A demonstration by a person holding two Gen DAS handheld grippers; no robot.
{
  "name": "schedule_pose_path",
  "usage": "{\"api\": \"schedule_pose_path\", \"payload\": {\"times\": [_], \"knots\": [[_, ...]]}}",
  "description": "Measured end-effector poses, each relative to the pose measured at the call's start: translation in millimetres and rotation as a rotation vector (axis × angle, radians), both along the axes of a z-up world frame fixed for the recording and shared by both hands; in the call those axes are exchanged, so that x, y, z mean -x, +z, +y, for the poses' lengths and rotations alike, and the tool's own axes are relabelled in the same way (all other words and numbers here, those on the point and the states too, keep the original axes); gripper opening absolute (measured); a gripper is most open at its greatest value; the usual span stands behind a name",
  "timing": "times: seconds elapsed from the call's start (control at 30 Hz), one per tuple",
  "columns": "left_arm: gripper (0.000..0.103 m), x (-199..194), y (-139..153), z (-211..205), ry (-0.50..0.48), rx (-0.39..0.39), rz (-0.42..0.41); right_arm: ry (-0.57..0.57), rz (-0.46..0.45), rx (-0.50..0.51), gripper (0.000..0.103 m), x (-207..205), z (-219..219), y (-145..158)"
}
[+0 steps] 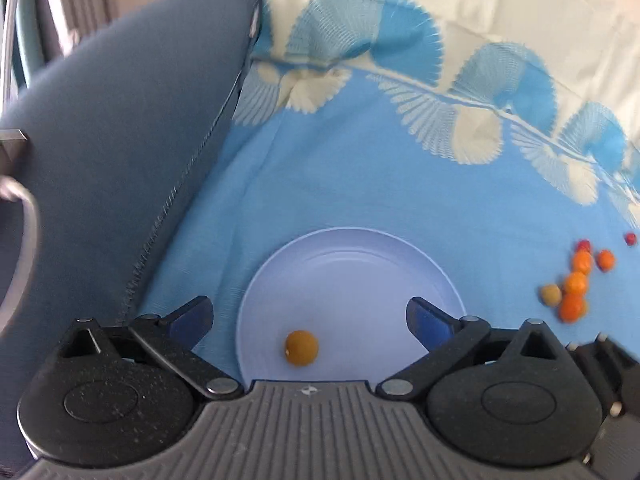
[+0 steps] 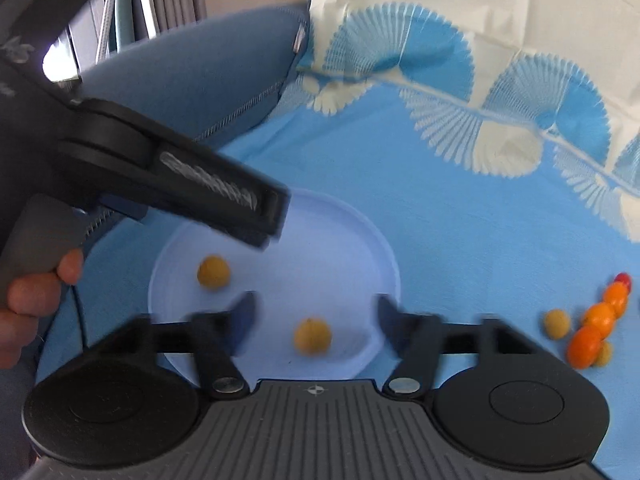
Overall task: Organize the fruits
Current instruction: 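Open the left tool over the plate while the right tool releases its plum, then move both tools back toward the fruit cluster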
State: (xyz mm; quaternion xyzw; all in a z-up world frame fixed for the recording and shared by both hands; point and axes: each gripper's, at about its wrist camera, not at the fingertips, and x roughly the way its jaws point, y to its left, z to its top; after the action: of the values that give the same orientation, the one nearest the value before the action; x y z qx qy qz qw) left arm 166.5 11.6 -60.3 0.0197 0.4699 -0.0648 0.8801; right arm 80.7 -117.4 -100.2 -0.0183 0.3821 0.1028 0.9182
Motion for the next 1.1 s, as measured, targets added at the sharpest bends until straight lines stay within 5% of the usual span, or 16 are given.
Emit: {"api": "schedule_pose_path", "payload": {"times": [0.33, 0.77, 1.1], "knots": [[0.103, 107, 50, 30, 0.065, -0.132, -0.042, -0.112, 0.017, -0.078, 0.099, 91, -16, 55], [0.103, 204, 88, 41, 0.098, -0.092, -0.106, -0.144, -0.151, -0.064, 0.102, 192, 4, 105], [0.103, 231, 111, 41, 0.095, -0.092, -0.184, -0.152, -0.222, -0.047, 0.102, 221, 9, 121]]}}
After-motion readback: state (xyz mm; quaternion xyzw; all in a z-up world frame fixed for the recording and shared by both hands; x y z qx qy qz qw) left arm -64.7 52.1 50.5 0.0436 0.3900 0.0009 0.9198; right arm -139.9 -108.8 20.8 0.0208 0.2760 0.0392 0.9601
